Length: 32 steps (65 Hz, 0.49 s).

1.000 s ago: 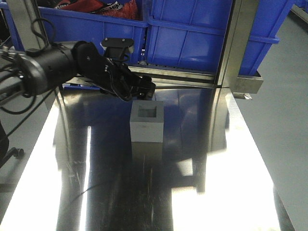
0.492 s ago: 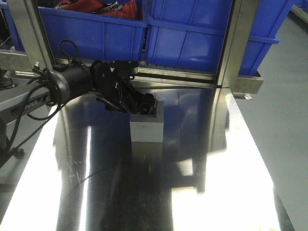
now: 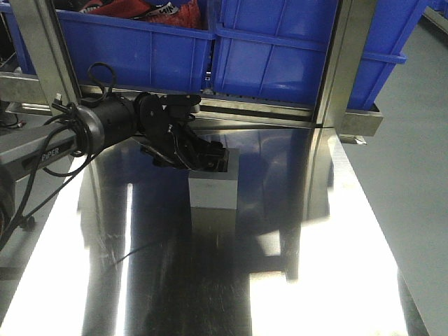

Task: Sort gray base to blue bin
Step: 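Lower the left gripper and close it on the base's rim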

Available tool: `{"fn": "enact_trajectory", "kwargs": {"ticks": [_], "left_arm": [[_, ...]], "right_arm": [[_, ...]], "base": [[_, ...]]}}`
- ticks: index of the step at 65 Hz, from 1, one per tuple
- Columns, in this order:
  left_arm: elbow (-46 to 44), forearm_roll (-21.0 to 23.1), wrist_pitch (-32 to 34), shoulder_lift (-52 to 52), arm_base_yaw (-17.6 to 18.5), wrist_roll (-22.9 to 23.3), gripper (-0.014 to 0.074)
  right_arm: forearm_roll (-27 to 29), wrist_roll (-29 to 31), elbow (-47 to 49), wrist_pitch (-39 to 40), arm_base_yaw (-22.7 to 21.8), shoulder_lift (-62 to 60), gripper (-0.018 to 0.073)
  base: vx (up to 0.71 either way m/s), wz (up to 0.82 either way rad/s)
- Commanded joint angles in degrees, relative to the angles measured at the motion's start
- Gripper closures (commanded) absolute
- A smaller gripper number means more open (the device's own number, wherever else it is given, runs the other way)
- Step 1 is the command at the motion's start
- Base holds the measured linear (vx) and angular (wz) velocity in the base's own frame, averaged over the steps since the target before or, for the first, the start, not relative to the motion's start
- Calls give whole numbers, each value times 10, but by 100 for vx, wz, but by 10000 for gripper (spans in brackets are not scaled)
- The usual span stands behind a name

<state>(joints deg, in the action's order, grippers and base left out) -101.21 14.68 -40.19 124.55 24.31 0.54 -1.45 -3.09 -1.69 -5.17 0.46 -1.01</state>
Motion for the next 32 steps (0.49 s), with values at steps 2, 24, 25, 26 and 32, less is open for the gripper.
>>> {"fn": "enact_trajectory", "kwargs": {"ticks": [2, 24, 25, 26, 32], "left_arm": [[-18, 6, 9, -32, -2, 2, -13], [-18, 7, 5, -32, -2, 2, 64], [-18, 7, 5, -32, -2, 2, 69], [-18, 7, 5, -32, -2, 2, 75], [-18, 6, 4, -32, -2, 2, 108]], "right_arm": [[-4, 4, -1, 42, -2, -4, 564], [-4, 4, -1, 42, -2, -4, 564], [-4, 4, -1, 42, -2, -4, 564], [-4, 4, -1, 42, -2, -4, 564], [-4, 4, -1, 42, -2, -4, 564]], "base": [[0, 0], [0, 0], [0, 0], [0, 0], [0, 0]]}}
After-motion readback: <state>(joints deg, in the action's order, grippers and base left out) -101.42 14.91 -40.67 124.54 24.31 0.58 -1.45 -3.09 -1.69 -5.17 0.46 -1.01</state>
